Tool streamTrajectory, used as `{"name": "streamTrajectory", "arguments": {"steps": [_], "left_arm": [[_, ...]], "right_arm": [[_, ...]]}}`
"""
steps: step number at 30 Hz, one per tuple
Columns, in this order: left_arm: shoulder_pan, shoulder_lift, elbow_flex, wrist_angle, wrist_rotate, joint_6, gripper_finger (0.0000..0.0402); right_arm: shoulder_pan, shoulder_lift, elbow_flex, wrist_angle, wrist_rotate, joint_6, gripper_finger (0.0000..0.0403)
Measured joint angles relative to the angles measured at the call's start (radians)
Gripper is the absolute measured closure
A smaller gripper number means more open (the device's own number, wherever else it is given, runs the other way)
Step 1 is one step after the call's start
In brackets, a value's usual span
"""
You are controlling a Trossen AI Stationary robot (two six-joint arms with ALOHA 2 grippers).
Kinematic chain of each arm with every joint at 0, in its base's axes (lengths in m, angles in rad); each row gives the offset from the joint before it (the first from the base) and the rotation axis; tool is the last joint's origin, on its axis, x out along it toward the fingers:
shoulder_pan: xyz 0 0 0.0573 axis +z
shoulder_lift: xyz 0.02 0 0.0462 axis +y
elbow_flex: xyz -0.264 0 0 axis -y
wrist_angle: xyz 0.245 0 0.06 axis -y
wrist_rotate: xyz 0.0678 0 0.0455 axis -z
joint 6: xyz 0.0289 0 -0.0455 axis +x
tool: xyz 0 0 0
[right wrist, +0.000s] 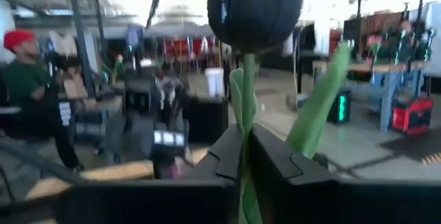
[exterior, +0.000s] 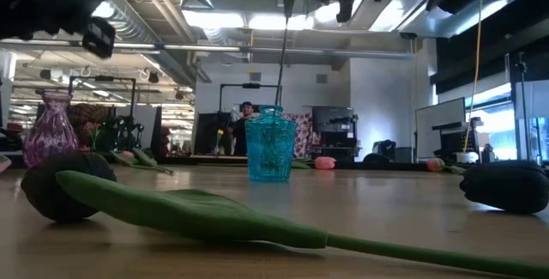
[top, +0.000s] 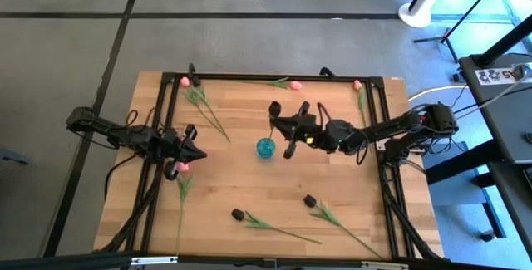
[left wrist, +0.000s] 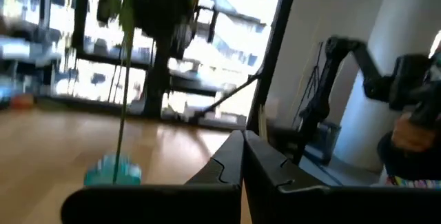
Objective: Sort flowers into vase by color
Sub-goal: Put the middle black tulip into the blue vase, then put the bottom right black tulip into the blue vase
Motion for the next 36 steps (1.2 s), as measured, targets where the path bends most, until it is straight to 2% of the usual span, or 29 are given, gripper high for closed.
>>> {"name": "streamTrajectory", "arguments": {"steps": [6, 11, 17, 20, 23, 28, 32, 36], "left_arm": [[-0.019, 0.057, 0.000, 0.236, 0.088, 0.111, 0.0401], [-0.056, 0.196, 0.013, 0.437, 0.089, 0.245, 0.0401], [-0.063, 0.433, 0.144, 0.438, 0.089, 0.340, 0.0401], [-0.063, 0.544, 0.225, 0.415, 0.080, 0.384, 0.0401], [-0.064, 0.616, 0.290, 0.381, 0.058, 0.388, 0.0401], [-0.063, 0.680, 0.325, 0.353, 0.029, 0.343, 0.0401], [-0.080, 0.684, 0.326, 0.306, 0.063, 0.286, 0.0401], [-0.127, 0.683, 0.325, 0.273, 0.039, 0.282, 0.0401]], "right_arm": [[0.001, 0.000, 0.052, -0.186, 0.027, 0.017, 0.0293], [0.048, -0.029, 0.218, -0.611, 0.080, 0.017, 0.0225], [0.157, -0.061, 0.403, -1.129, 0.230, 0.110, 0.0169], [0.204, -0.073, 0.448, -1.290, 0.286, 0.198, 0.0155], [0.211, -0.072, 0.473, -1.417, 0.286, 0.288, 0.0150], [0.201, -0.072, 0.475, -1.528, 0.222, 0.410, 0.0150], [0.210, -0.072, 0.475, -1.662, 0.141, 0.492, 0.0150], [0.255, -0.077, 0.475, -1.731, 0.109, 0.543, 0.0150]]}}
